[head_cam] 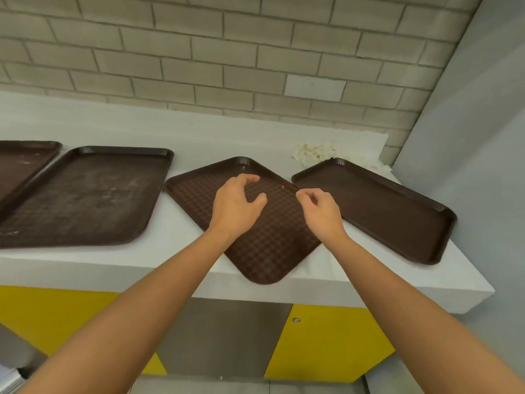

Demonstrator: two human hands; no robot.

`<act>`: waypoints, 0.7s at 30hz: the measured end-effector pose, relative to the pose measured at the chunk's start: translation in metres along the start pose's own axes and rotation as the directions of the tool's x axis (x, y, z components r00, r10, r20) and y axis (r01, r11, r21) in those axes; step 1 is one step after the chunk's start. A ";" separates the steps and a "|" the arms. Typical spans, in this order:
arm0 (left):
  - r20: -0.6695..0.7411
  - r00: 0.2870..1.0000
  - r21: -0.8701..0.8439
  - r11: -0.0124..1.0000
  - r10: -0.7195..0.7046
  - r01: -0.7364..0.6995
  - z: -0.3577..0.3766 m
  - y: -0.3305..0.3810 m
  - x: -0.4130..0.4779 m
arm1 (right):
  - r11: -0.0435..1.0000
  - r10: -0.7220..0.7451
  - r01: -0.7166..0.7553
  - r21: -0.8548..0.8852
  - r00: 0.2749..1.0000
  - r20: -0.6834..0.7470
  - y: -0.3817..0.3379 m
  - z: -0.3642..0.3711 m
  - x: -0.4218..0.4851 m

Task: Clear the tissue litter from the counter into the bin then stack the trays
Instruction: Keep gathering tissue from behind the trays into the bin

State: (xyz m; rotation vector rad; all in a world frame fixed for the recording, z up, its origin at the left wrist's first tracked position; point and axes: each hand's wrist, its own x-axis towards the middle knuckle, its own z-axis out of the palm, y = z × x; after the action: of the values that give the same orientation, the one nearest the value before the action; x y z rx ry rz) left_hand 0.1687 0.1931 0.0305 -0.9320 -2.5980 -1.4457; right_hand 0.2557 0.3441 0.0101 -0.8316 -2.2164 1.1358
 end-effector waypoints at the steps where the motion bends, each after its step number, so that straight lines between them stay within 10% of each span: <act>1: 0.006 1.000 0.003 1.000 0.010 -0.010 0.002 -0.002 0.009 | 1.000 0.001 -0.001 -0.003 1.000 -0.006 0.000 0.001 0.010; 21: 0.117 0.993 0.048 0.999 0.019 -0.025 0.096 -0.030 0.182 | 0.987 0.097 -0.096 -0.131 0.995 0.005 0.043 0.019 0.190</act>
State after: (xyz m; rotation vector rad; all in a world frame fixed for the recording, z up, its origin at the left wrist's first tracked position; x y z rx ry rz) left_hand 0.0282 0.3446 0.0073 -1.0674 -2.6818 -1.3543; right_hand 0.1258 0.4899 -0.0054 -0.9985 -2.3018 1.0498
